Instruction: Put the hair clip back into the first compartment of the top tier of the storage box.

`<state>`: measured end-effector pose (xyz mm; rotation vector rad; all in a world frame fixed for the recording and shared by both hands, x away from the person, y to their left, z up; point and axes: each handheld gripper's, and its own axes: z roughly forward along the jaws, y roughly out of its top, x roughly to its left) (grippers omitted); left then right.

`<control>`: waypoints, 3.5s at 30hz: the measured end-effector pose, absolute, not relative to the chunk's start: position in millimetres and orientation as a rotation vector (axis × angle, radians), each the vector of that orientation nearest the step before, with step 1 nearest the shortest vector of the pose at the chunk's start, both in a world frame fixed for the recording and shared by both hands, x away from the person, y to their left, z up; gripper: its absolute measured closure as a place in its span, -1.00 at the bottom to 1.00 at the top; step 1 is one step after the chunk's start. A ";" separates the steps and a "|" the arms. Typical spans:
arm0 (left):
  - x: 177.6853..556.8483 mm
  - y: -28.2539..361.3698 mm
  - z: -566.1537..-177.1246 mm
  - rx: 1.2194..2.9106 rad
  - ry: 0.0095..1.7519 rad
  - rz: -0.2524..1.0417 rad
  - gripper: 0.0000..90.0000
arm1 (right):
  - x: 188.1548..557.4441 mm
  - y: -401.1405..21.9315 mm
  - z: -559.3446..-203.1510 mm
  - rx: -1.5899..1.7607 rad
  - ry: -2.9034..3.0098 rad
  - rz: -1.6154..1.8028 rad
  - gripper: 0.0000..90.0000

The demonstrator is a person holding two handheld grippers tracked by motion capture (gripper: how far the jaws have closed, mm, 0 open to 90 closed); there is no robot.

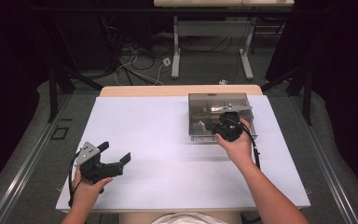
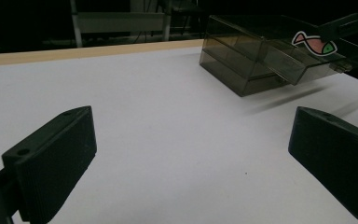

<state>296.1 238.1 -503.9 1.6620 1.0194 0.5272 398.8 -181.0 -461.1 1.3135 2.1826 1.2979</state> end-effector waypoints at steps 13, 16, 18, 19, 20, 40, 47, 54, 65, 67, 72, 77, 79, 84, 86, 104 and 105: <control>296.0 238.6 -503.7 1.666 1.017 0.533 -0.98 | 405.7 -174.7 -469.2 1.337 2.196 1.278 0.99; 295.8 238.0 -504.0 1.657 1.025 0.521 -0.98 | 406.7 -173.3 -470.4 1.345 2.199 1.274 0.99; 295.9 238.5 -503.8 1.661 1.021 0.526 -0.98 | 407.3 -172.6 -471.5 1.344 2.200 1.275 0.99; 295.9 238.5 -503.8 1.661 1.021 0.526 -0.98 | 407.6 -172.5 -471.9 1.342 2.203 1.266 0.99; 295.9 238.5 -503.9 1.661 1.021 0.526 -0.98 | 407.9 -172.2 -472.4 1.340 2.202 1.269 0.99; 296.1 238.1 -504.1 1.659 1.026 0.524 -0.97 | 408.5 -174.8 -472.4 1.303 2.188 1.269 0.63; 296.0 237.8 -504.1 1.660 1.027 0.525 -0.97 | 406.9 -176.1 -470.6 1.294 2.178 1.258 0.43; 296.2 237.6 -504.2 1.660 1.026 0.526 -0.97 | 404.8 -177.7 -468.3 1.261 2.167 1.233 0.23; 296.3 237.5 -504.3 1.663 1.028 0.524 -0.97 | 401.5 -179.7 -465.3 1.222 2.135 1.189 -0.12; 296.3 237.6 -504.3 1.661 1.027 0.524 -0.97 | 401.2 -180.1 -465.0 1.222 2.138 1.192 -0.18; 296.5 237.3 -504.7 1.655 1.029 0.529 -0.97 | 398.8 -181.1 -463.9 1.229 2.127 1.181 -0.30; 296.4 237.6 -504.7 1.655 1.031 0.528 -0.97 | 393.8 -181.3 -461.0 1.213 2.119 1.196 -0.35; 296.5 237.4 -504.7 1.654 1.029 0.530 -0.97 | 391.7 -182.0 -459.5 1.197 2.115 1.191 -0.36; 296.4 237.4 -504.6 1.654 1.029 0.530 -0.97 | 386.0 -183.1 -456.3 1.196 2.112 1.219 -0.36; 296.4 237.6 -504.6 1.654 1.028 0.531 -0.97 | 383.8 -184.3 -454.7 1.194 2.114 1.216 -0.41; 296.0 237.5 -503.9 1.661 1.025 0.524 -0.97 | 355.0 -203.9 -449.0 1.155 2.031 1.260 -0.92; 296.2 237.6 -503.9 1.660 1.023 0.525 -0.97 | 353.3 -205.5 -448.9 1.157 2.031 1.261 -0.94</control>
